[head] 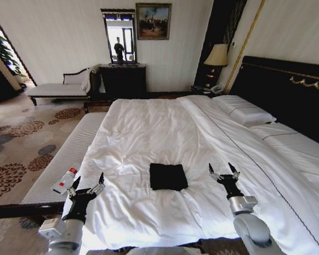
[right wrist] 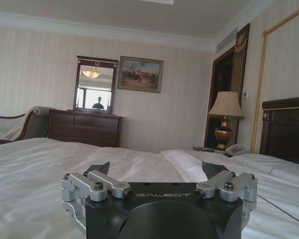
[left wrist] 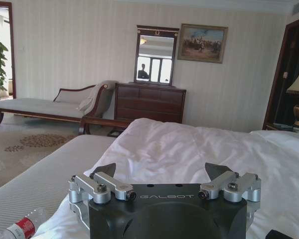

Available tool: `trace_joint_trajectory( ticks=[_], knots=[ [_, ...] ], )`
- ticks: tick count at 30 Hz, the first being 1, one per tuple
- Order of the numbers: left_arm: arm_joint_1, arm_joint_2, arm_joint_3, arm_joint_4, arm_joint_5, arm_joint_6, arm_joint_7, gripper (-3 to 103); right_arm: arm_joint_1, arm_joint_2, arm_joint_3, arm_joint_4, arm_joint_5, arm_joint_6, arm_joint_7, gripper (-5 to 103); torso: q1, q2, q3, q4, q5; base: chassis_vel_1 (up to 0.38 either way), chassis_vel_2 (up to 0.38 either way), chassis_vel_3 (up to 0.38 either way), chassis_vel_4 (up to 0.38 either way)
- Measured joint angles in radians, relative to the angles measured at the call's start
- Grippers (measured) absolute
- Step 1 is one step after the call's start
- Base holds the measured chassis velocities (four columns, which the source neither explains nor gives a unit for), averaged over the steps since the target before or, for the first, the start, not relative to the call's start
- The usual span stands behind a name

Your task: Fold the clothes on the bed.

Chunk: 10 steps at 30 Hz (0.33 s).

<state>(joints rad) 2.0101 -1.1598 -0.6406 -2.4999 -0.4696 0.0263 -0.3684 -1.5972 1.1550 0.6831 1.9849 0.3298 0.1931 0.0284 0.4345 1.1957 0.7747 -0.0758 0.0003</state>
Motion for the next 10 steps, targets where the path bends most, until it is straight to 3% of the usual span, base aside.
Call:
trace_joint_trajectory(
  ticks=[10],
  knots=[
    [0.000,0.000,0.000,0.000,0.000,0.000,0.000,100,0.025,0.000,-0.007,0.016,-0.004,-0.024,0.002,100,0.000,0.000,0.000,-0.0001,-0.0002,0.000,0.000,0.000,0.000]
  ],
)
